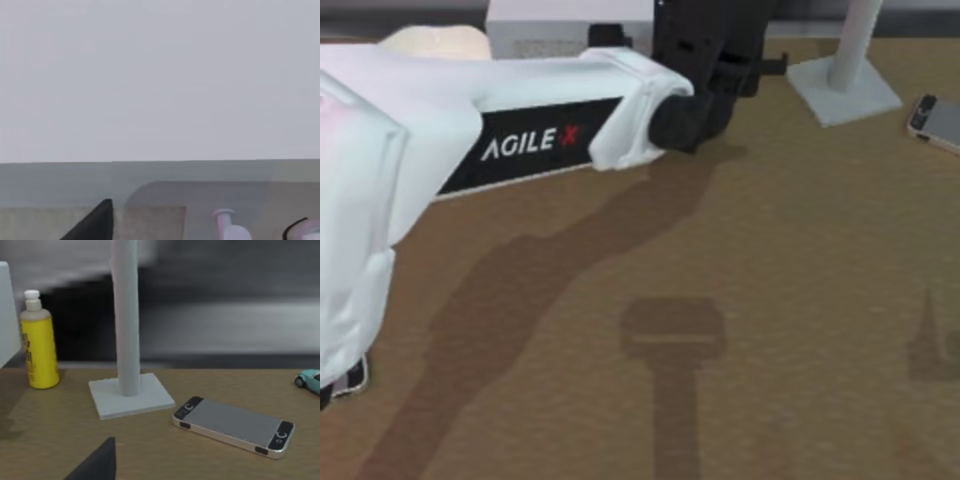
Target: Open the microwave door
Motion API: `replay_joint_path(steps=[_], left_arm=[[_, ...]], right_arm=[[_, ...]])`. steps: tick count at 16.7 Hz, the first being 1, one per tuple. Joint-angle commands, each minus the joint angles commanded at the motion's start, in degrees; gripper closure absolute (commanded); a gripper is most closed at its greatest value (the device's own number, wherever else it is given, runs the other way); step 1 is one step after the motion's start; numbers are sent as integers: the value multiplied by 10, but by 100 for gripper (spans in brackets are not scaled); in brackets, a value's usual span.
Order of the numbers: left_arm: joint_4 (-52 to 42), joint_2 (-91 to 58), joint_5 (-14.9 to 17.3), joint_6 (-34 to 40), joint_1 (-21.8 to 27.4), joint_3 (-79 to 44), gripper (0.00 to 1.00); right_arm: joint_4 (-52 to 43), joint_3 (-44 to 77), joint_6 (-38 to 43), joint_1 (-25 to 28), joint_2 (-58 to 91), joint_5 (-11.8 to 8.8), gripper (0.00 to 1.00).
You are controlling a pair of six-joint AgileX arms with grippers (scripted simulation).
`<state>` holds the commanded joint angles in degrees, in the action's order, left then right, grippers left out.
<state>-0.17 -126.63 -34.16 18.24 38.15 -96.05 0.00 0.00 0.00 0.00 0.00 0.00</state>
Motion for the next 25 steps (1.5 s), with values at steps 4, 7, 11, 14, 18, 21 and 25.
replay_joint_path(steps=[4, 7, 11, 14, 18, 21, 25], left_arm=[[0, 0, 0, 0, 0, 0, 8], [0, 0, 0, 0, 0, 0, 30], [0, 0, 0, 0, 0, 0, 60], [0, 0, 0, 0, 0, 0, 83], [0, 0, 0, 0, 0, 0, 100], [0, 0, 0, 0, 0, 0, 100], [-6, 12, -1, -2, 32, 28, 100]], right_arm=[[0, 0, 0, 0, 0, 0, 0], [0, 0, 0, 0, 0, 0, 0], [0, 0, 0, 0, 0, 0, 0], [0, 0, 0, 0, 0, 0, 0], [0, 0, 0, 0, 0, 0, 0], [0, 0, 0, 0, 0, 0, 0], [0, 0, 0, 0, 0, 0, 0]])
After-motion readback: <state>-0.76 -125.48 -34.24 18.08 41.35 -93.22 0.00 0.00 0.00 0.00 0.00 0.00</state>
